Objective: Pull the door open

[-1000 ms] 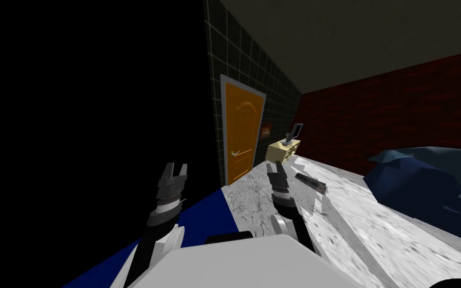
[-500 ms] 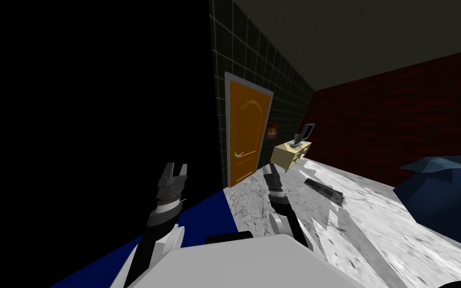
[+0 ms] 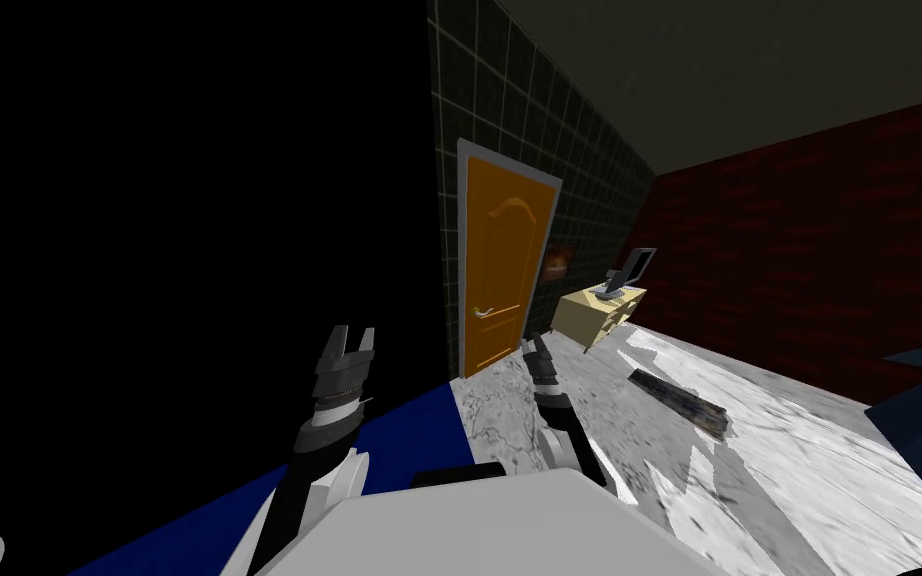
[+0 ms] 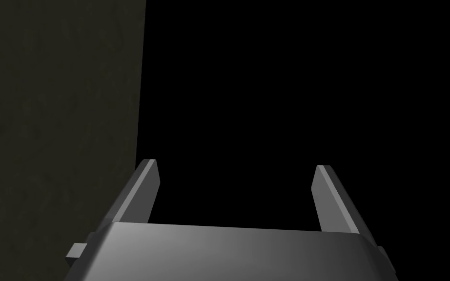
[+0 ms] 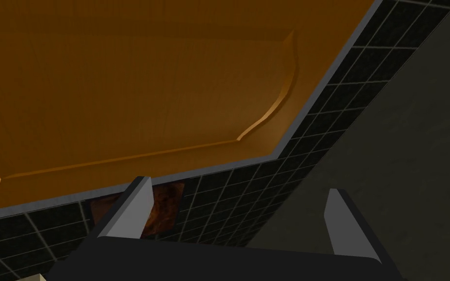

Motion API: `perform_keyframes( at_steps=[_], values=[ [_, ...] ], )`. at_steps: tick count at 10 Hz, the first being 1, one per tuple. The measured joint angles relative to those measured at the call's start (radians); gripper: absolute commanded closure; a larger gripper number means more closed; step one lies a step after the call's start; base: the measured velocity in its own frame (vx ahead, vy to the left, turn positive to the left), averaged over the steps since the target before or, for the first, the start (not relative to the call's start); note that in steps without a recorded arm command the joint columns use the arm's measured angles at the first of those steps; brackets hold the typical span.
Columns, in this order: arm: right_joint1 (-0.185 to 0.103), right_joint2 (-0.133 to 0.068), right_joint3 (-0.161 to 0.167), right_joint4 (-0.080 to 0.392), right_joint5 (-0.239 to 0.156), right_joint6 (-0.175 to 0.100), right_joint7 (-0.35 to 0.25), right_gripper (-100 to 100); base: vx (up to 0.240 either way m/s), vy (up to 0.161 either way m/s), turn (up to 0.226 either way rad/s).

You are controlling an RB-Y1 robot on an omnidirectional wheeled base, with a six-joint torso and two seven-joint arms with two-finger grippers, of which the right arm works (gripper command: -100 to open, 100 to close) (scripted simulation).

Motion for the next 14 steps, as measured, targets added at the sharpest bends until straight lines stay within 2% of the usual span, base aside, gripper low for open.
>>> perform_keyframes(
  at_steps=[4, 5, 7, 10, 11, 12, 14],
  values=[
    [-0.042, -0.028, 0.008, 0.112, 0.002, -0.001, -0.025, -100, 0.057, -0.028, 0.092],
    [-0.044, -0.033, 0.009, 0.126, 0.001, 0.001, -0.031, -100, 0.06, -0.025, 0.114],
    [-0.074, -0.054, 0.009, 0.198, 0.0, -0.01, -0.048, -100, 0.087, -0.048, 0.188],
    [-0.094, -0.078, 0.014, 0.284, 0.0, -0.019, -0.07, -100, 0.058, -0.027, 0.098],
    [-0.112, -0.09, 0.013, 0.315, -0.002, -0.016, -0.08, -100, 0.051, -0.032, 0.086],
    [-0.122, -0.093, 0.013, 0.335, -0.002, -0.012, -0.085, -100, 0.057, -0.024, 0.135],
    [-0.145, -0.112, 0.016, 0.401, -0.002, -0.019, -0.1, -100, 0.073, -0.049, 0.162]
  ],
)
